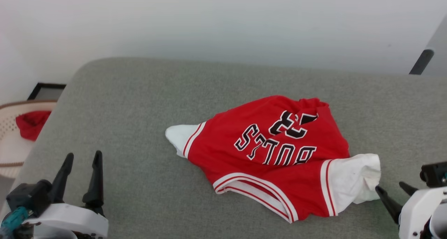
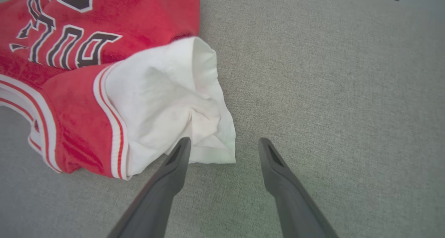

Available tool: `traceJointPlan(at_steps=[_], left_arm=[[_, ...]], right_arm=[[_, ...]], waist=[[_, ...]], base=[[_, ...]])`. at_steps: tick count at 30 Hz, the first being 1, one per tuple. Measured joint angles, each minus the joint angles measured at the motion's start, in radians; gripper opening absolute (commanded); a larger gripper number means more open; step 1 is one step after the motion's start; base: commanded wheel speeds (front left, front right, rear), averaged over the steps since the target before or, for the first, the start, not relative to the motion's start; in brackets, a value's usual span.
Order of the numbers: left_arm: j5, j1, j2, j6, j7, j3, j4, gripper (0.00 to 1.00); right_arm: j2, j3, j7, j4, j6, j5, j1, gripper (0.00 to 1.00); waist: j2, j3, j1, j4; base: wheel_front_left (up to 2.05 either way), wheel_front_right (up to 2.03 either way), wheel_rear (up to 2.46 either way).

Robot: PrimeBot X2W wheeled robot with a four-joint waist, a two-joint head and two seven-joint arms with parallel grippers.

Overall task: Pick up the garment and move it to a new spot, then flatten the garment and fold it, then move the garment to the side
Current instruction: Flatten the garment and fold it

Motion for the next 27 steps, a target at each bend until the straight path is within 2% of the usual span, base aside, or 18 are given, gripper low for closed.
traceJointPlan(at_steps=[14,15,16,17,27], left_arm=[[0.109,-0.057,-0.134,-0.092,0.0,0.058,0.04,1.0],[0.113,-0.061,-0.141,-0.1,0.0,0.061,0.046,1.0],[0.115,-0.066,-0.149,-0.104,0.0,0.065,0.052,1.0],[0.119,-0.069,-0.156,-0.109,0.0,0.068,0.056,1.0],[0.151,-0.071,-0.208,-0.149,0.0,0.119,0.091,1.0]], right_arm=[[-0.042,0.09,0.073,0.143,0.0,0.052,-0.142,1.0],[-0.048,0.099,0.075,0.155,0.0,0.052,-0.153,0.58],[-0.051,0.104,0.074,0.168,0.0,0.055,-0.166,0.1],[-0.053,0.108,0.07,0.181,0.0,0.058,-0.177,0.0],[-0.095,0.126,0.062,0.241,0.005,0.072,-0.252,0.0]], waist=[[0.0,0.139,0.0,0.054],[0.0,0.146,0.0,0.059],[-0.0001,0.153,0.0,0.063],[-0.0001,0.158,0.0,0.067],[0.0,0.18,0.0,0.072]], base=[[0.0,0.0,0.0],[0.0,0.0,0.0],[0.0,0.0,0.0],[0.0,0.0,0.0],[0.0,0.0,0.0]])
